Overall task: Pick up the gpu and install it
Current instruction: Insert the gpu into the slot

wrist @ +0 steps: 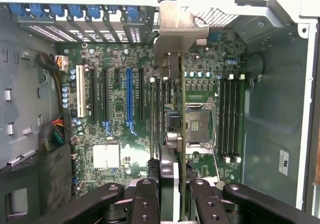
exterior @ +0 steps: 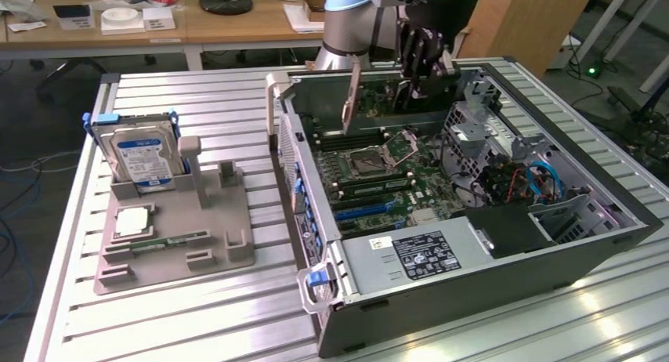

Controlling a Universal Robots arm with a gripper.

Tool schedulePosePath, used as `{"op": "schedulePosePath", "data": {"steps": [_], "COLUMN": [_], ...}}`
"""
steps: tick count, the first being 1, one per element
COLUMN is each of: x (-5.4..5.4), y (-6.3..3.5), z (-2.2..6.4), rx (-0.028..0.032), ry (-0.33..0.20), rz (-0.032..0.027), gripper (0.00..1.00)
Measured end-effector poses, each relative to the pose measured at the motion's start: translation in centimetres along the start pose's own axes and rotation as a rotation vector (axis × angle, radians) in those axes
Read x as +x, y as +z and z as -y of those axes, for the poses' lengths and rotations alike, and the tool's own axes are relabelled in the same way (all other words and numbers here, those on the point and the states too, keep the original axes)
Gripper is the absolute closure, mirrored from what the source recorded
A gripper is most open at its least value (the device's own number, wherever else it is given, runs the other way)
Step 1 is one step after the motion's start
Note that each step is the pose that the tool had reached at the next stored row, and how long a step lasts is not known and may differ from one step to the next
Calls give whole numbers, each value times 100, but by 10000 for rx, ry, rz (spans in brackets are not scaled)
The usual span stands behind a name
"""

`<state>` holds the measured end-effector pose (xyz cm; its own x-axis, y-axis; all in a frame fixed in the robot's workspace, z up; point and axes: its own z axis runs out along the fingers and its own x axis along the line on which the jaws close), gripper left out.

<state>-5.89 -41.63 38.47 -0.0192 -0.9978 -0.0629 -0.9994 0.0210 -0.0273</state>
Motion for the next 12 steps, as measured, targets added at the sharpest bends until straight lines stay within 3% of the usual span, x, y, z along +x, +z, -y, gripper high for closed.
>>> {"op": "schedulePosePath", "data": {"steps": [3, 6, 12], "x": [48, 94, 105], "y": [12, 22, 32], "z": [0, 1, 1], "rx": [17, 31, 56], "ry": [1, 6, 5], "rz": [32, 259, 268], "gripper": [72, 72, 72]}}
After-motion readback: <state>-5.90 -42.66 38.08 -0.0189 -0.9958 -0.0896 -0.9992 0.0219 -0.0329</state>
